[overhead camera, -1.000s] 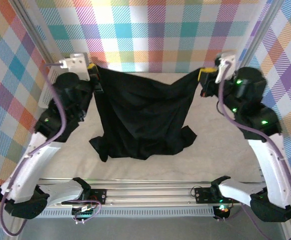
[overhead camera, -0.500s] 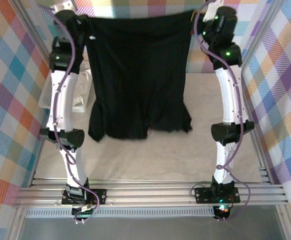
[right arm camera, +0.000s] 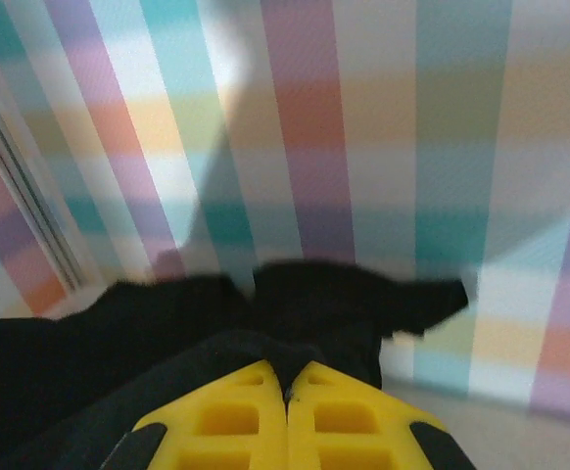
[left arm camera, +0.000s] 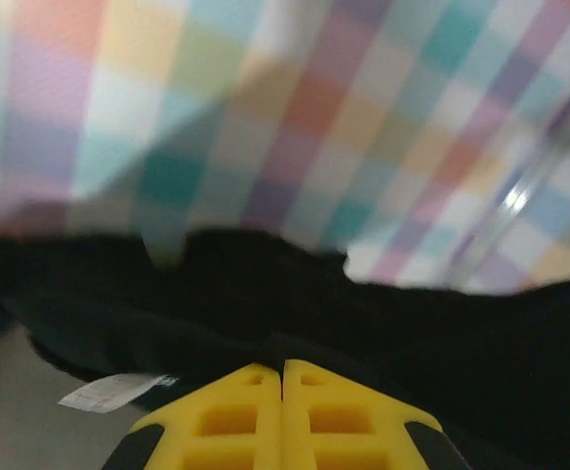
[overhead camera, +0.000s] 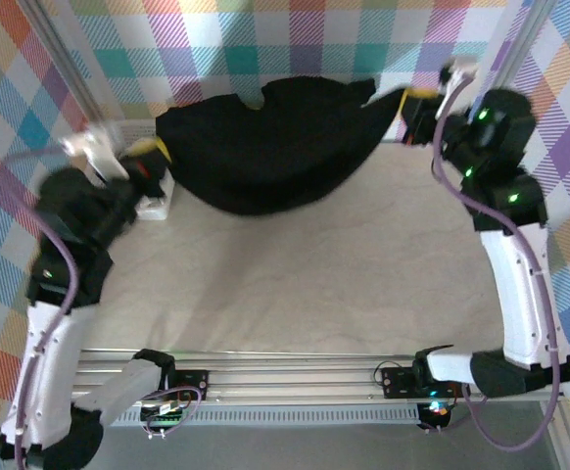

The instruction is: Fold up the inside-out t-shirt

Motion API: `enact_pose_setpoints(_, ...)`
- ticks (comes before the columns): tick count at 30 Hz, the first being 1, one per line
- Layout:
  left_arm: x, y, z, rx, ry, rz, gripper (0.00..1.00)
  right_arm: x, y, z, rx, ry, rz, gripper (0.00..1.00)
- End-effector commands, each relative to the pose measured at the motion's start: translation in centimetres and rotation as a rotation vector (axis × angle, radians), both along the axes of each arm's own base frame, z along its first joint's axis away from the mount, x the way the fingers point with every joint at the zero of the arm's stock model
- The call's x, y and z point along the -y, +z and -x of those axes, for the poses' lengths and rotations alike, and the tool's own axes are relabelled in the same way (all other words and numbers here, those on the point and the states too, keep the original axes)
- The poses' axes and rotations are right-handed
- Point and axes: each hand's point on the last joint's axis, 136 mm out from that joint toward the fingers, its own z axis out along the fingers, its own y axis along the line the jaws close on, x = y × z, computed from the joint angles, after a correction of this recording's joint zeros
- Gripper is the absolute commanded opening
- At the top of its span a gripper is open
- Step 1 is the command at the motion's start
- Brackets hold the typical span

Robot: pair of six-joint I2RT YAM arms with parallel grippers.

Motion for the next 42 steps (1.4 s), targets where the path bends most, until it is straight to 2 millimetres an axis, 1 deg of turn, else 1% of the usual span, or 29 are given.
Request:
enact_pose_setpoints(1, 2.8, -13.6, 1.6, -0.319, -0.116, 0.037, 0.00, 0.4, -12.6, 0.6, -0.304, -0.037, 0.014, 0.00)
enact_pose_setpoints(2, 3.6, -17.7, 2.3, -0.406, -0.141, 0.040, 0.00, 0.4, -16.7, 0.9, -0.390, -0.044, 0.004, 0.00)
enact_pose_setpoints(4, 4.9, -24.8, 3.6, -0.568, -0.162, 0.037, 0.00, -0.2, -23.3, 1.6, -0.534, -0.022, -0.008, 0.00)
enact_pose_setpoints(5, 5.6, -27.4, 4.2, -0.618, -0.179, 0.016, 0.00, -0.3, -26.3, 1.9, -0.609, -0.021, -0.005, 0.00)
enact_pose_setpoints(6, 6.0, -29.8, 4.7, -0.662, -0.178, -0.019, 0.00, -0.4, -28.1, 2.1, -0.654, -0.016, -0.002, 0.00)
enact_pose_setpoints(8, 6.6, -32.7, 5.3, -0.701, -0.180, -0.111, 0.02, -0.7, -31.2, 2.3, -0.730, -0.003, 0.006, 0.00)
enact_pose_setpoints(9, 6.8, -33.5, 5.3, -0.702, -0.174, -0.166, 0.10, -1.1, -31.9, 2.5, -0.753, 0.016, 0.004, 0.00)
enact_pose_setpoints(11, 6.5, -33.6, 5.0, -0.671, -0.146, -0.285, 0.40, -1.8, -32.2, 2.7, -0.786, 0.060, -0.005, 0.00)
enact_pose_setpoints(12, 6.4, -32.9, 4.6, -0.630, -0.122, -0.345, 0.53, -2.2, -31.8, 2.8, -0.792, 0.086, -0.016, 0.00)
enact_pose_setpoints(13, 6.5, -32.1, 4.2, -0.587, -0.109, -0.391, 0.59, -2.5, -31.4, 3.0, -0.790, 0.107, -0.023, 0.00)
enact_pose_setpoints(15, 8.1, -29.9, 3.5, -0.463, -0.136, -0.466, 0.70, -3.1, -29.7, 3.3, -0.772, 0.146, -0.040, 0.00)
enact_pose_setpoints(16, 9.3, -29.1, 3.2, -0.411, -0.165, -0.487, 0.74, -3.2, -29.0, 3.4, -0.768, 0.155, -0.043, 0.00)
enact_pose_setpoints(18, 13.6, -27.9, 2.7, -0.327, -0.295, -0.501, 0.79, -3.3, -27.2, 3.6, -0.749, 0.165, -0.048, 0.00)
enact_pose_setpoints(21, 20.5, -28.2, 2.4, -0.284, -0.473, -0.549, 0.85, -3.5, -24.5, 3.9, -0.712, 0.182, -0.068, 0.00)
enact_pose_setpoints(23, 23.9, -28.4, 1.9, -0.250, -0.531, -0.579, 0.87, -3.3, -23.2, 3.9, -0.689, 0.173, -0.072, 0.00)
enact_pose_setpoints(24, 25.4, -29.0, 1.5, -0.249, -0.552, -0.588, 0.88, -3.2, -22.8, 3.9, -0.679, 0.168, -0.073, 0.00)
enact_pose_setpoints(26, 27.3, -29.3, 0.5, -0.246, -0.562, -0.588, 0.88, -3.2, -22.4, 4.0, -0.672, 0.167, -0.075, 0.00)
enact_pose_setpoints(28, 28.2, -30.2, -0.7, -0.256, -0.541, -0.619, 0.87, -3.2, -22.4, 4.2, -0.677, 0.167, -0.076, 0.00)
enact_pose_setpoints(29, 28.3, -30.7, -1.3, -0.259, -0.522, -0.640, 0.83, -3.0, -22.4, 4.1, -0.678, 0.161, -0.069, 0.00)
enact_pose_setpoints(30, 27.7, -31.3, -2.1, -0.268, -0.465, -0.680, 0.76, -2.8, -22.4, 4.1, -0.674, 0.150, -0.058, 0.00)
enact_pose_setpoints(33, 24.7, -33.0, -3.8, -0.305, -0.354, -0.780, 0.44, -0.7, -23.0, 3.8, -0.669, 0.049, 0.022, 0.00)
enact_pose_setpoints(34, 24.1, -33.1, -3.8, -0.315, -0.355, -0.776, 0.37, 0.2, -23.4, 3.6, -0.669, 0.001, 0.053, 0.00)
enact_pose_setpoints(36, 23.2, -32.7, -3.5, -0.330, -0.377, -0.728, 0.11, 3.6, -24.6, 2.7, -0.663, -0.197, 0.133, 0.00)
enact_pose_setpoints(37, 23.2, -32.1, -3.3, -0.333, -0.403, -0.688, 0.01, 5.3, -25.1, 2.3, -0.647, -0.302, 0.165, 0.05)
enact_pose_setpoints(38, 23.6, -31.4, -3.0, -0.343, -0.436, -0.643, 0.00, 7.0, -25.2, 2.2, -0.614, -0.408, 0.189, 0.29)
enact_pose_setpoints(39, 24.1, -30.6, -2.7, -0.347, -0.467, -0.603, 0.00, 7.4, -25.1, 2.2, -0.578, -0.448, 0.199, 0.44)
enact_pose_setpoints(40, 24.7, -29.6, -2.6, -0.349, -0.491, -0.560, 0.00, 6.7, -24.8, 2.6, -0.509, -0.434, 0.195, 0.61)
enact_pose_setpoints(41, 25.0, -28.4, -2.6, -0.356, -0.502, -0.514, 0.00, 3.9, -24.4, 3.3, -0.413, -0.281, 0.181, 0.85)
enact_pose_setpoints(42, 25.1, -27.7, -2.6, -0.368, -0.514, -0.484, 0.00, 0.3, -23.8, 4.3, -0.317, -0.083, 0.138, 0.92)
